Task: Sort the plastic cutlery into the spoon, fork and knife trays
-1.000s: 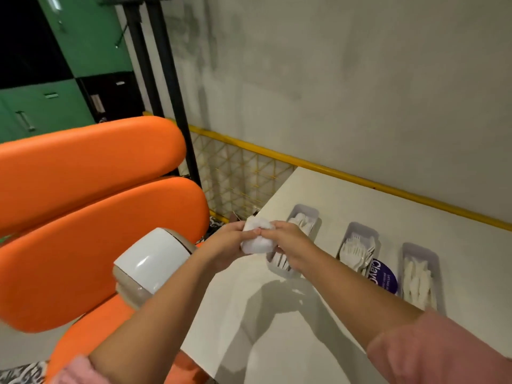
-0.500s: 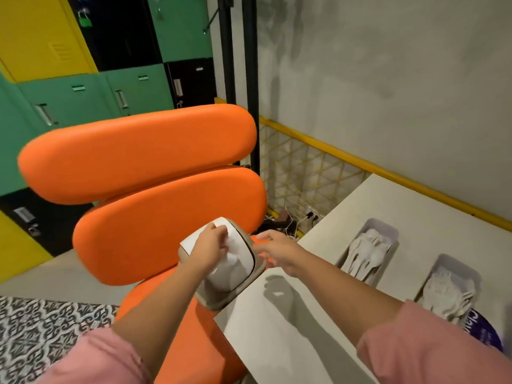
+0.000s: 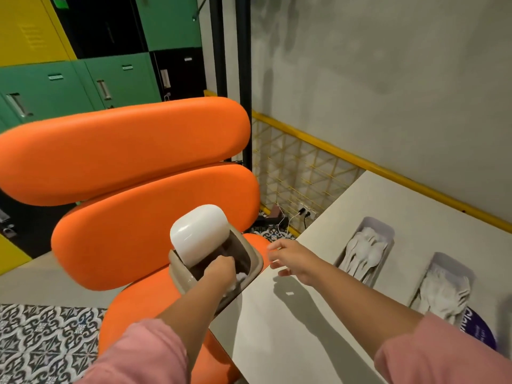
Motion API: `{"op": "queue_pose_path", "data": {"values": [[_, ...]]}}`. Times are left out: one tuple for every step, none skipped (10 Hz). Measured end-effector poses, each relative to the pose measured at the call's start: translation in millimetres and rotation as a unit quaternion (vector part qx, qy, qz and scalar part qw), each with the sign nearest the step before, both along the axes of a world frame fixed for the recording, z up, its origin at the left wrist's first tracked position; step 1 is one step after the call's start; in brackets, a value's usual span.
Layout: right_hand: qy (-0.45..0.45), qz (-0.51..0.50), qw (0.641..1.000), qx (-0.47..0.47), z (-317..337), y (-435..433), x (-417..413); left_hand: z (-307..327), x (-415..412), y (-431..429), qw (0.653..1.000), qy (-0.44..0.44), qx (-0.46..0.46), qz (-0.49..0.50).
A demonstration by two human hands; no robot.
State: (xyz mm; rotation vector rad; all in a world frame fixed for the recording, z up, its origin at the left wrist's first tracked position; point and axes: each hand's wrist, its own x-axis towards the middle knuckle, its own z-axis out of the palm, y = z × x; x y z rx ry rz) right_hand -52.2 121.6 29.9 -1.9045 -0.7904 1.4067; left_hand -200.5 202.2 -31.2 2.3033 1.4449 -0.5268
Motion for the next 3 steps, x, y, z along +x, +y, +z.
{"op": "queue_pose_path", "data": {"values": [[-0.014, -0.002, 1.000, 0.001, 5.5, -8.3, 8.8, 8.2, 8.4, 2.8, 1.000, 0.007, 0.018, 0.003], [-0.030, -0.008, 0.999, 0.007, 15.3, -18.3, 19.8, 22.8, 22.8, -0.6, 0.998, -0.027, 0.043, 0.022], [-0.102, -0.007, 0.995, 0.013, 24.6, -34.0, 30.0, 48.6, 43.9, -13.8, 0.998, -0.030, 0.044, 0.026]]}}
